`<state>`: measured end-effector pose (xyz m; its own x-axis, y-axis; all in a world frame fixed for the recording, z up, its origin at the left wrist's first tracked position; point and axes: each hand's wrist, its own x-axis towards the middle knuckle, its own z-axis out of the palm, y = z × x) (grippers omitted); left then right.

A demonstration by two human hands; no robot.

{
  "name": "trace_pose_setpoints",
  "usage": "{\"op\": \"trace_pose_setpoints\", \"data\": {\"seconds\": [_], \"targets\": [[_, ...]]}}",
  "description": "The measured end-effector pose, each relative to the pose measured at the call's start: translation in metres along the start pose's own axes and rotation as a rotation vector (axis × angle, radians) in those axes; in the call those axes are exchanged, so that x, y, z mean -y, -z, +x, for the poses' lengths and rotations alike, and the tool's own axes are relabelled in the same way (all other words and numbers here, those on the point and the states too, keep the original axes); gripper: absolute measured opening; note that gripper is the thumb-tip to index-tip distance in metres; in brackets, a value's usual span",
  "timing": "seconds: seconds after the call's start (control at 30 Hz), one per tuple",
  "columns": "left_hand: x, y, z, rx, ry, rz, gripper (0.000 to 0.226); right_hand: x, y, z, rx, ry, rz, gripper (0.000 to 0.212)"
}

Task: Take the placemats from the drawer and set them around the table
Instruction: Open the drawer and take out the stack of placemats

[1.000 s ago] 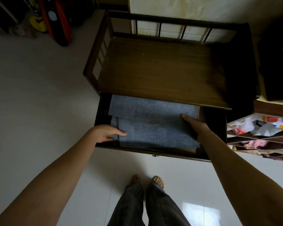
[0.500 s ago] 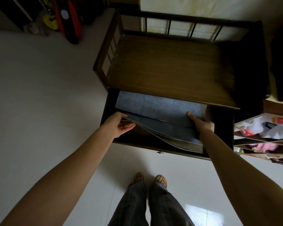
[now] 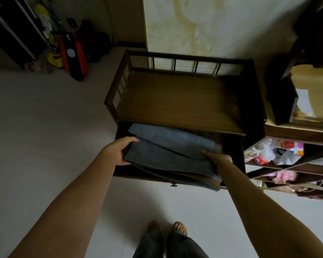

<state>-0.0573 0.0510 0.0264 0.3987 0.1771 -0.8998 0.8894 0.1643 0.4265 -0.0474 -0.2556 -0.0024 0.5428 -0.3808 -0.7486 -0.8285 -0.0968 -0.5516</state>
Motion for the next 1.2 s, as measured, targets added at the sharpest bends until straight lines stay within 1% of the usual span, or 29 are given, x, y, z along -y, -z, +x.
{"op": "trace_pose_setpoints", "data": {"seconds": [0.07,0.1,0.17,0.23,0.3,0.33,0.43,0.5,0.7,0.77,0.83,0.97,1.1,1.2], "targets": [[0.003,-0.006,-0.002,-0.02,-0.015,-0.052,0.057,-0.02,0.002,-0.007,0.009,0.001,0.009,0.08],[0.005,-0.008,0.0,-0.02,-0.019,-0.064,0.058,-0.03,0.003,-0.009,-0.005,0.01,0.037,0.082],[0.013,-0.016,0.002,-0.035,-0.035,0.011,0.053,-0.044,0.004,-0.016,-0.041,0.023,0.098,0.081],[0.023,-0.025,0.005,-0.077,-0.024,0.134,0.062,-0.054,0.007,-0.02,-0.064,0.03,0.119,0.079],[0.031,-0.035,0.001,-0.11,-0.05,0.169,0.071,-0.058,0.014,-0.024,-0.082,0.039,0.142,0.08],[0.034,-0.038,-0.002,-0.134,-0.09,0.157,0.071,-0.059,0.018,-0.024,-0.093,0.046,0.15,0.081],[0.043,-0.043,-0.003,-0.2,-0.225,0.126,0.062,-0.058,0.031,-0.024,-0.093,0.081,0.154,0.082],[0.054,-0.044,-0.009,-0.233,-0.268,0.12,0.059,-0.058,0.037,-0.024,-0.083,0.12,0.143,0.082],[0.08,-0.038,-0.034,-0.255,-0.347,0.046,0.055,-0.061,0.05,-0.048,-0.052,0.265,0.127,0.075],[0.079,-0.038,-0.047,-0.243,-0.403,0.011,0.052,-0.064,0.057,-0.063,-0.076,0.316,0.186,0.072],[0.078,-0.042,-0.061,-0.215,-0.481,-0.002,0.045,-0.071,0.067,-0.08,-0.133,0.354,0.238,0.071],[0.087,-0.053,-0.087,-0.127,-0.606,0.039,0.035,-0.1,0.089,-0.118,-0.25,0.371,0.328,0.063],[0.116,-0.062,-0.105,-0.01,-0.673,0.141,0.034,-0.159,0.108,-0.166,-0.406,0.343,0.39,0.057],[0.147,-0.08,-0.123,0.083,-0.706,0.274,0.03,-0.216,0.126,-0.202,-0.501,0.258,0.446,0.06]]}}
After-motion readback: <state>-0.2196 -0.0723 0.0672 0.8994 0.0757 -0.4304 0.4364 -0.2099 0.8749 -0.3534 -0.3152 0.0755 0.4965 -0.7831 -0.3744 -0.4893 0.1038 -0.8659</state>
